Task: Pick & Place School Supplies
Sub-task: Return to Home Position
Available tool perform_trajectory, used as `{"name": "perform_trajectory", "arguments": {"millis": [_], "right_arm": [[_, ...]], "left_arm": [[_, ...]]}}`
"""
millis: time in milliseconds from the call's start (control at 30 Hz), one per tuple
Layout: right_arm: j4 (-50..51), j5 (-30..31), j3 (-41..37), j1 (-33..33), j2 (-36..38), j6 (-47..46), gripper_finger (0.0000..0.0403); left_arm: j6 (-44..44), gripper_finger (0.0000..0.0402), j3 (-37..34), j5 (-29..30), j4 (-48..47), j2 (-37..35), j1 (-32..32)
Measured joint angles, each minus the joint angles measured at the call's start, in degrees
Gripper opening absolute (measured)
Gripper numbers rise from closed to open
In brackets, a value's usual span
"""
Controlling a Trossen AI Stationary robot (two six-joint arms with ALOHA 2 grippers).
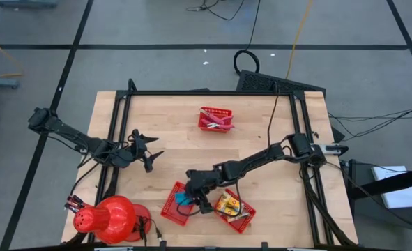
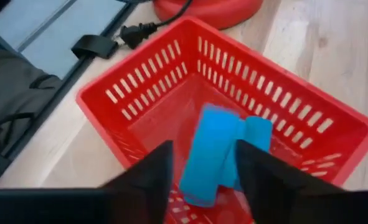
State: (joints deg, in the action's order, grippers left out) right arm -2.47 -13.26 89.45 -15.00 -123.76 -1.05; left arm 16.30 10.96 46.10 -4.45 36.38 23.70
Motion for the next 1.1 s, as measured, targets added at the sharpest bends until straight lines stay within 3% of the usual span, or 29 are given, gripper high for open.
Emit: {"name": "perform_trajectory", "arguments": {"millis": [133,267,433,600,867,967,1100], "right_arm": [[0.3,2.8,0.0,0.0,0.0,0.1,0.0224],[0.1,3.1,0.0,0.0,0.0,1.0,0.0257],[-1.0,2.9,-0.1,-0.1,2.2,5.1,0.0260],[-2.2,2.9,-0.1,0.1,8.0,3.3,0.0253],[8.2,5.3,-4.0,0.6,21.0,9.4,0.0253],[1.3,7.4,-11.2,0.4,27.0,8.1,0.0253],[-15.8,7.3,-28.0,0.5,38.1,8.2,0.0253]], "left_arm": [[0.2,0.0294,0.0,0.0,0.0,0.0,0.0],[0.2,0.0294,0.0,0.0,-0.1,0.0,0.0],[0.1,0.0294,0.0,0.2,0.3,0.0,0.3],[-0.8,0.0294,0.0,2.0,0.9,-0.1,1.3],[-3.1,0.0294,0.0,1.9,1.4,0.0,2.8],[1.4,0.0294,0.0,-3.3,1.1,0.0,2.7],[-9.3,0.0294,0.0,-16.9,4.3,-0.1,5.3]]}}
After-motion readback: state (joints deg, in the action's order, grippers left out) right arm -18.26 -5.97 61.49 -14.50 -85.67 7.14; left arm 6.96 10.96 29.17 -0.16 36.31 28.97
